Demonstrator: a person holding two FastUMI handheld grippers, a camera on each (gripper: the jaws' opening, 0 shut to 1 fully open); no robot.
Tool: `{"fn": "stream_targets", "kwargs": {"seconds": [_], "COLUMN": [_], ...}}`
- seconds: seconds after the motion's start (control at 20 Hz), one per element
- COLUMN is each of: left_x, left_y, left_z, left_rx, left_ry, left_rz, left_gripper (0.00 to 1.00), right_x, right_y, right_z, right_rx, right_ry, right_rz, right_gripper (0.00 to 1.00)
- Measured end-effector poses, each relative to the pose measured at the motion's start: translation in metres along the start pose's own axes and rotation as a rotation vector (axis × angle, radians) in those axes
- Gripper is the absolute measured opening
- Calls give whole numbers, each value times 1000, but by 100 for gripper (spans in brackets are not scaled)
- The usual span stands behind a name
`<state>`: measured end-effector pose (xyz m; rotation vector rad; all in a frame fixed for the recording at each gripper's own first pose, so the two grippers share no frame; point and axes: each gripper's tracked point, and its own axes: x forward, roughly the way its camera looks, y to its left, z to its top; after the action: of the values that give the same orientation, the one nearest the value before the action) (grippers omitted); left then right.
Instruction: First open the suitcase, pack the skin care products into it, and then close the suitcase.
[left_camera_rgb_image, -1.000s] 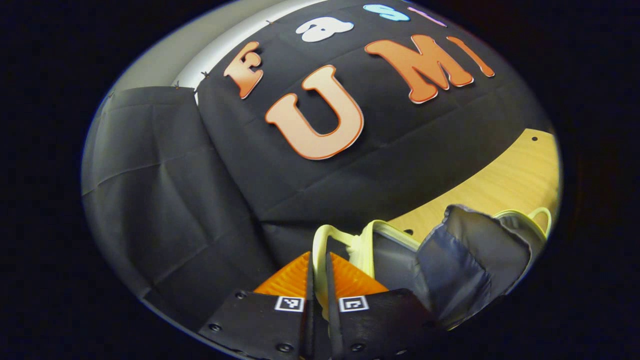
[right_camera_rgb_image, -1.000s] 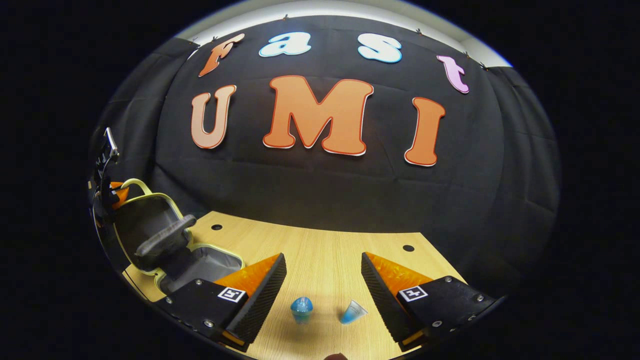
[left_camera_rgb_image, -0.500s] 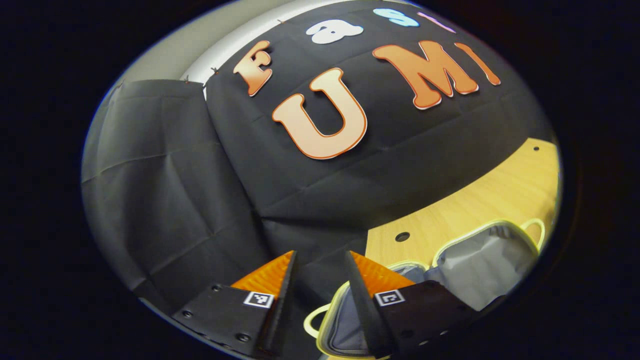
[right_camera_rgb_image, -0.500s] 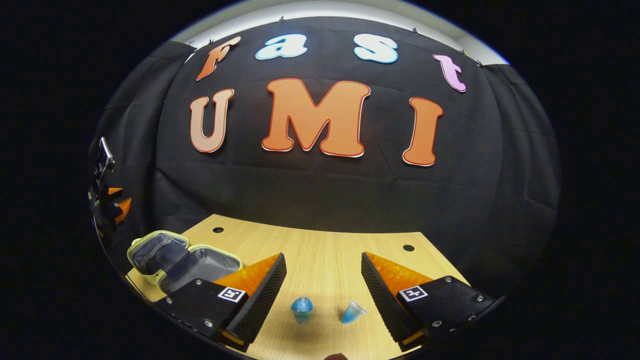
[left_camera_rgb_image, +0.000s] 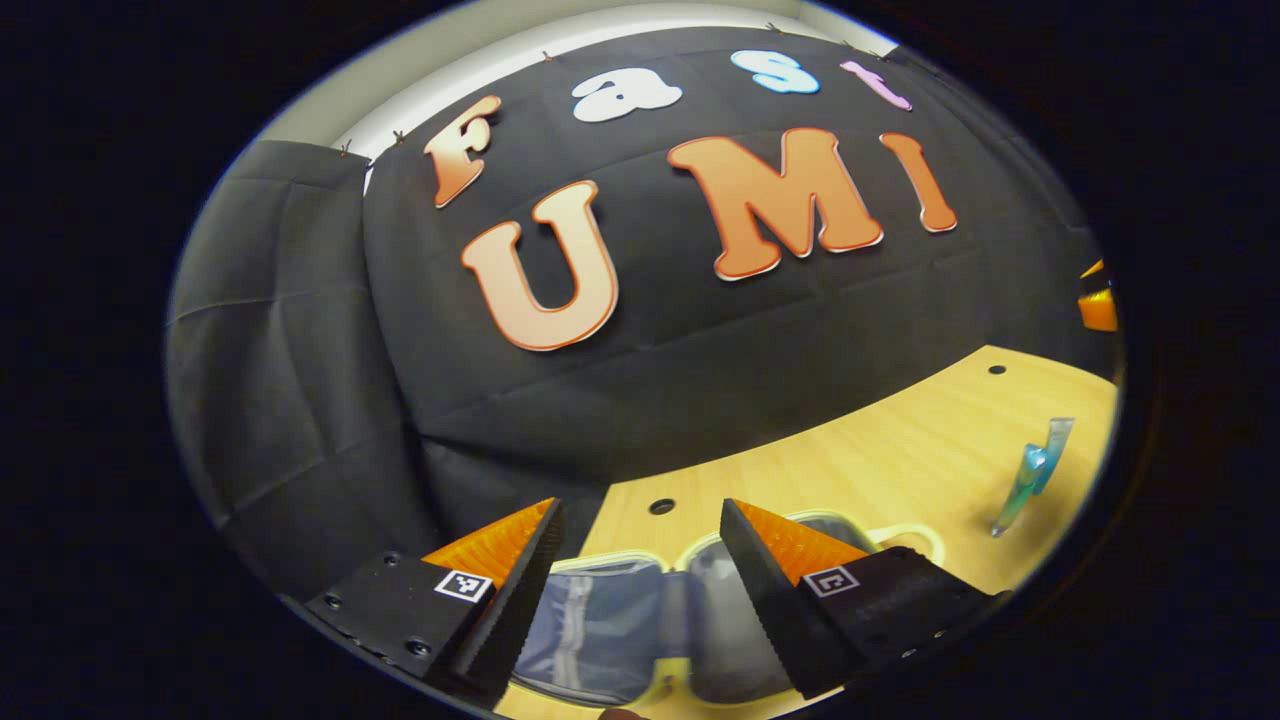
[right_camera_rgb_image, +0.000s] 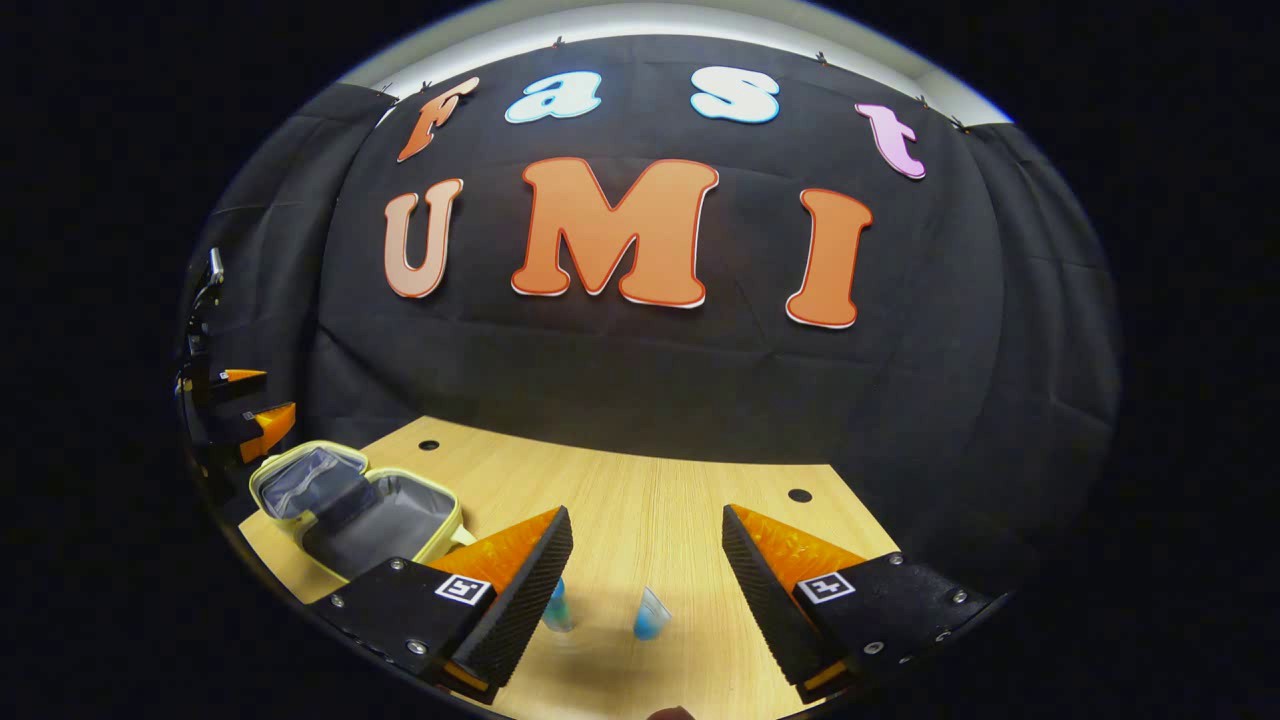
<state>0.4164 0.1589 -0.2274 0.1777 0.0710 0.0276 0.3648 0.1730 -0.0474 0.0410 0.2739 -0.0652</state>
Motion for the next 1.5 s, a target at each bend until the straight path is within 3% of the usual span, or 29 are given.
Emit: {"fn": "stream_targets", "kwargs": {"seconds": [0.15,0.45,0.85,1.5], "left_x": [-5,-21,-34,-23], "left_y": [-40,-103,-180,-246], "left_z": [3,-4,-29,-50], "left_rx": [-51,-51,-93,-125], "left_ry": [16,31,53,104], "left_rz": [-67,-161,-295,-426], "left_gripper": [100,98,98,94], "right_x": [-3,3,31,82], "right_y": [-17,-31,-23,-15], "right_z": [-15,-68,-129,-178], "right_rx": [-17,-35,-47,-50], "right_ry": [20,92,133,158], "right_rz": [25,108,187,252], "right_gripper": [96,96,96,96]}}
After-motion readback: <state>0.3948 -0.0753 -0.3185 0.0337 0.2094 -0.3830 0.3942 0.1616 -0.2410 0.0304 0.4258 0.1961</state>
